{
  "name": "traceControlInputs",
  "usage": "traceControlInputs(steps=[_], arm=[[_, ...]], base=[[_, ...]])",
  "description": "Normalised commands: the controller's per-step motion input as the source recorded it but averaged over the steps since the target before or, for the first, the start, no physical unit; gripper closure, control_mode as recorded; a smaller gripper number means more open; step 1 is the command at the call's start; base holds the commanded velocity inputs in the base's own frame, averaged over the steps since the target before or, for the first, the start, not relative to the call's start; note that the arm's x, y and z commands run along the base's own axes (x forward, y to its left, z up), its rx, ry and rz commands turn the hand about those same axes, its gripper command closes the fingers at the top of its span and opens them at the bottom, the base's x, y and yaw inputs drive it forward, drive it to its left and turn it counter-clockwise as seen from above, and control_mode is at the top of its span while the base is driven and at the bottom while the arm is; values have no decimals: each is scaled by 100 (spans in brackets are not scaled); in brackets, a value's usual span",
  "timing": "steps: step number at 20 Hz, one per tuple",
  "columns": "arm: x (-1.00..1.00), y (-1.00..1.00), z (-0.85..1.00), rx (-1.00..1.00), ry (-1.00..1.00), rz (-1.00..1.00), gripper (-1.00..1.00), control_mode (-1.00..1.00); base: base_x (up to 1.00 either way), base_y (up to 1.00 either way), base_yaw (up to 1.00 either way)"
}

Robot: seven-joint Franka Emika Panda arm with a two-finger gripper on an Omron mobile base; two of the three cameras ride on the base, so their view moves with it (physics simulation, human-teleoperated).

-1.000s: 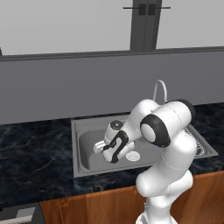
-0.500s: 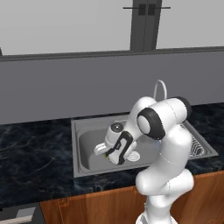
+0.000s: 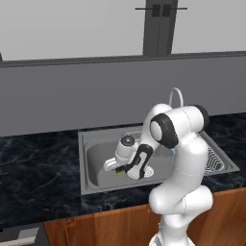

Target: Soak the sponge with water for a few seconds and then drop it inside the sink.

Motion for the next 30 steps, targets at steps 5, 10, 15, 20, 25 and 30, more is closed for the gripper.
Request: traceControlInputs(steps=[5,10,15,20,25,30], arm=[[-19,8,-15,0,-2,0,100,-100],[-22,8,-11,0,-1,0,100,-100],[-6,2,-4,-2,0,0,100,-100],[0,0,0,0,0,0,100,-100],[0,0,0,0,0,0,100,-100],[0,0,0,0,0,0,100,-100]], base=[[0,0,0],[0,0,0],[0,0,0],[0,0,0],[0,0,0],[0,0,0]])
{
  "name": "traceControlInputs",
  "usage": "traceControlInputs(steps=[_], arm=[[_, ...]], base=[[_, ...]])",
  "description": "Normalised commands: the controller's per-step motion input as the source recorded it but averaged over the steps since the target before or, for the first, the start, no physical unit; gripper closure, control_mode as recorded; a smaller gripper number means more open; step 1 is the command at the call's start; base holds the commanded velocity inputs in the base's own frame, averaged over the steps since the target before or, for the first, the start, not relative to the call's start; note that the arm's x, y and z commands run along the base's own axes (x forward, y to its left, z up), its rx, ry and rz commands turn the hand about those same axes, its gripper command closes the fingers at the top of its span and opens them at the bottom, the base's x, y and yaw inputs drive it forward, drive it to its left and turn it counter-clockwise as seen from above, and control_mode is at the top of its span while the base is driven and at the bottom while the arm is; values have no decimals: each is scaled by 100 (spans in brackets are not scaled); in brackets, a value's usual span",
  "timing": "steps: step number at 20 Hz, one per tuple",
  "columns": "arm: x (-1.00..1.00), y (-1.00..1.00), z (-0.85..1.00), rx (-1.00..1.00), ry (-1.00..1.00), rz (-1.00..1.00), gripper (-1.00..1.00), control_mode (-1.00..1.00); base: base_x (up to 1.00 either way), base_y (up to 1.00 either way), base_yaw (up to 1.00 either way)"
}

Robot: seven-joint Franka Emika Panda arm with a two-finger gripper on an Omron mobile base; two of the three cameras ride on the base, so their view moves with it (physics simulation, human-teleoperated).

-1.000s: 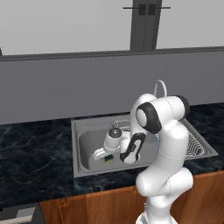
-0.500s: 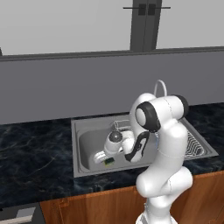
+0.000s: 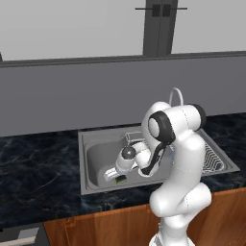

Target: Soak the sponge with water for a few seconds and then drop it inside the sink.

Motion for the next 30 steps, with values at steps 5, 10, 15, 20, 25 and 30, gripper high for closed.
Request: traceControlInputs(steps=[5,10,15,20,25,30], arm=[[28,0,0,0,0,0,100,-100],[21,0,0,0,0,0,100,-100],[0,0,0,0,0,0,100,-100],[0,0,0,0,0,0,100,-100],[0,0,0,0,0,0,100,-100],[0,0,0,0,0,0,-100,-100]], base=[[0,0,0],[0,0,0],[0,0,0],[0,0,0],[0,0,0],[0,0,0]])
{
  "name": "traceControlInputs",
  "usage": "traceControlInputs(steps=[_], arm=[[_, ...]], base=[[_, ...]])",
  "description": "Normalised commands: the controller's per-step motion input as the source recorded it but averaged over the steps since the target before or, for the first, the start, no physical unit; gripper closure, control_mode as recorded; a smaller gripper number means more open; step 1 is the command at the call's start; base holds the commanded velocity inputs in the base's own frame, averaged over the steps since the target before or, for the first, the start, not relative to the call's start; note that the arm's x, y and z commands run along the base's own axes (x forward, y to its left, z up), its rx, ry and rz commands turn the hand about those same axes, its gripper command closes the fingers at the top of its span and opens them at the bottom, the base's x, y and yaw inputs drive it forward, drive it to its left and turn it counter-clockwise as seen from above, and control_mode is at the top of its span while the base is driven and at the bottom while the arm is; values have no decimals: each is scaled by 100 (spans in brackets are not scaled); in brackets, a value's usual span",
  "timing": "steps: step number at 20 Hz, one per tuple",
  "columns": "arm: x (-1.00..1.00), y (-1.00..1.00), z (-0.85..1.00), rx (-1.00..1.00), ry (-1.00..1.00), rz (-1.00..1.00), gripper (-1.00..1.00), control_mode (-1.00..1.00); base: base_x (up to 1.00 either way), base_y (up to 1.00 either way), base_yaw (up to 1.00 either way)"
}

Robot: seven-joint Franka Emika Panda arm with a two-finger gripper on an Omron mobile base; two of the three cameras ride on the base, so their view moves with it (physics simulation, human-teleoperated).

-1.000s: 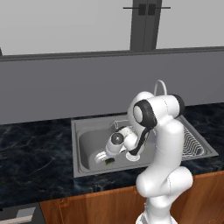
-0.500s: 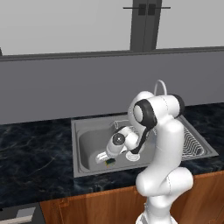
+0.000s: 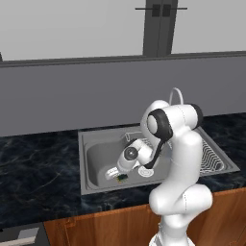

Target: Soak the sponge with water for a few seconds and then drop it inside the sink.

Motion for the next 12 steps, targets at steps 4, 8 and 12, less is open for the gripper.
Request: traceControlInputs(steps=[4,8,12], arm=[[0,0,0,0,0,0,-100,-100],[0,0,1,0,0,0,-100,-100],[-1,0,11,0,0,0,-100,-100]], base=[[0,0,0],[0,0,0],[0,0,0]])
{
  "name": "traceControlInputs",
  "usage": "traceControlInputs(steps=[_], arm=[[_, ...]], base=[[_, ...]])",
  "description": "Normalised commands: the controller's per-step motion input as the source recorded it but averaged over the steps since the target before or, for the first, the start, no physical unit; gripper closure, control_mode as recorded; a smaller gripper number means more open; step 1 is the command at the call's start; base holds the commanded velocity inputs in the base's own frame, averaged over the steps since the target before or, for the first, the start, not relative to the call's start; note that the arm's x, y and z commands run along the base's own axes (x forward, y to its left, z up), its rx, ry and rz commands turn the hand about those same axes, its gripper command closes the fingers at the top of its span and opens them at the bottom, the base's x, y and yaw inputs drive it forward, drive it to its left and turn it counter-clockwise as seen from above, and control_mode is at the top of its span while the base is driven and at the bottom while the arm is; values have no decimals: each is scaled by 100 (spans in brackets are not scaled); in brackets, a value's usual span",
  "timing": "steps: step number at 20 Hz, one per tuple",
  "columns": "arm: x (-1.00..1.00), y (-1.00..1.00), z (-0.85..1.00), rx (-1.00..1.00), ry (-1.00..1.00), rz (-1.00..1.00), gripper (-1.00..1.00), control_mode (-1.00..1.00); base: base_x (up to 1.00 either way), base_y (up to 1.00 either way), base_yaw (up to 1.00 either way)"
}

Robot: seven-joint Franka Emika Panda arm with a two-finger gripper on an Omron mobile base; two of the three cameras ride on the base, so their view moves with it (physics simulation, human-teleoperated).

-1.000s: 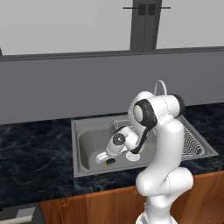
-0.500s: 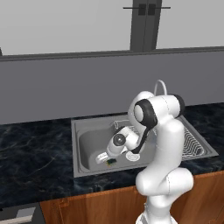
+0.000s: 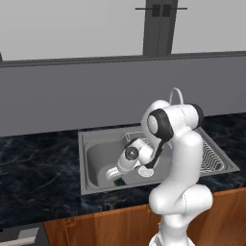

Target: Soak the sponge with water for a few seconds and then drop it inside the sink.

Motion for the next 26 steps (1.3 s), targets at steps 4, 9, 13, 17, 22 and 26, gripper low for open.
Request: traceControlInputs(steps=[4,9,13,17,22,26], arm=[[-4,0,56,0,0,0,-100,-100],[0,0,77,0,0,0,-100,-100],[0,5,69,0,0,0,-100,-100],[0,34,61,0,1,1,-100,-100],[3,41,83,0,6,4,-100,-100],[30,33,100,-5,12,2,-100,-100]], base=[[0,0,0],[0,0,0],[0,0,0],[0,0,0],[0,0,0],[0,0,0]])
